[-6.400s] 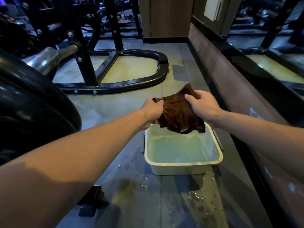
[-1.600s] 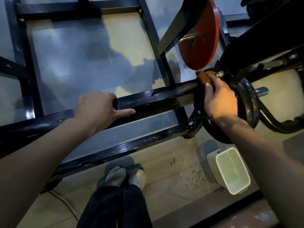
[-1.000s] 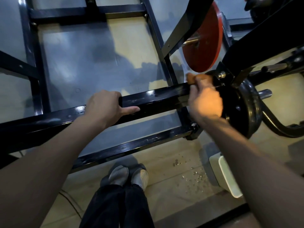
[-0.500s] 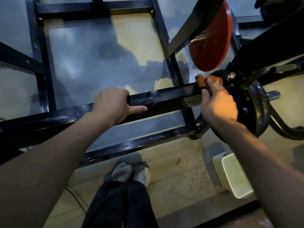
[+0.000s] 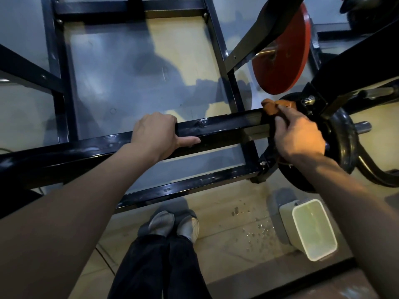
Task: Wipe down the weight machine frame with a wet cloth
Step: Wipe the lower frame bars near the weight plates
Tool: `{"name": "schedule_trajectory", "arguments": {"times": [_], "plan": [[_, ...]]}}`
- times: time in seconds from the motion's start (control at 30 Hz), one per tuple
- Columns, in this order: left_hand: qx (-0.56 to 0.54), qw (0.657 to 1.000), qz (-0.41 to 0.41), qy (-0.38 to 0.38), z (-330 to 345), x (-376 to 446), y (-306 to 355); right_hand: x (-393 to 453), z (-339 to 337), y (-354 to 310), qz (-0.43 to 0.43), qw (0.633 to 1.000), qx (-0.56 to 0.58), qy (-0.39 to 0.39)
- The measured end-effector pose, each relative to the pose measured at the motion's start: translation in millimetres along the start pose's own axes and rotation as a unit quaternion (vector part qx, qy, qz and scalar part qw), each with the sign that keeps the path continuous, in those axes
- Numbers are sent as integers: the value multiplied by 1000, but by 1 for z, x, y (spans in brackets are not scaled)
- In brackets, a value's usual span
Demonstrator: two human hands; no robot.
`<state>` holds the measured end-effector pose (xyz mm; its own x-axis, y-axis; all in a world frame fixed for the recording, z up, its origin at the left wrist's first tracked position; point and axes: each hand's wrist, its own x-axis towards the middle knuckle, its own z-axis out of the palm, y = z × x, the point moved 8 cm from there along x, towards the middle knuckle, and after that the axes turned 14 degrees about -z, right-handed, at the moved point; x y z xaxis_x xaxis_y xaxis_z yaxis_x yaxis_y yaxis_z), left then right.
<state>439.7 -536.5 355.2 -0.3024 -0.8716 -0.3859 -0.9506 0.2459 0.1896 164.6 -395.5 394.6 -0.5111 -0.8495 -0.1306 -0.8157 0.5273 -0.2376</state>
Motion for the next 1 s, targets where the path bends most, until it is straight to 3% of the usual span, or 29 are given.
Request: {"name": "schedule_trajectory", "arguments": {"times": [0.1, 0.2, 0.3, 0.37, 0.5, 0.6, 0.67, 0.77, 0.87, 0.93, 1.0], "plan": [[-5, 1000, -2, 2, 1, 1, 0, -14, 22, -53, -15, 999, 43, -5], [-1, 1000, 6, 9, 2, 2, 1, -42, 49, -122, -148, 986, 61, -40], [-1, 1000, 11, 13, 5, 3, 0, -43, 37, -124, -226, 972, 56, -29], [-4, 1000, 13, 12, 5, 3, 0, -29, 22, -84, -199, 978, 53, -16], [-3, 1000, 10, 9, 4, 2, -1, -1, -2, 5, -27, 1000, 9, 6], [2, 1000, 13, 13, 4, 1, 1, -5, 7, -6, 48, 996, 59, 38], [3, 1000, 13, 15, 5, 1, 0, -17, 23, -51, 10, 996, 85, 36], [1, 1000, 10, 15, 4, 3, 2, -38, 47, -118, -124, 987, 101, -26], [-1, 1000, 5, 10, 6, 3, 1, -38, 38, -120, -219, 972, 83, -27], [-2, 1000, 7, 13, 5, 2, 1, -24, 24, -83, -201, 976, 83, -14], [0, 1000, 5, 19, 5, 2, 0, -7, 10, -33, -117, 992, 38, -10]]}}
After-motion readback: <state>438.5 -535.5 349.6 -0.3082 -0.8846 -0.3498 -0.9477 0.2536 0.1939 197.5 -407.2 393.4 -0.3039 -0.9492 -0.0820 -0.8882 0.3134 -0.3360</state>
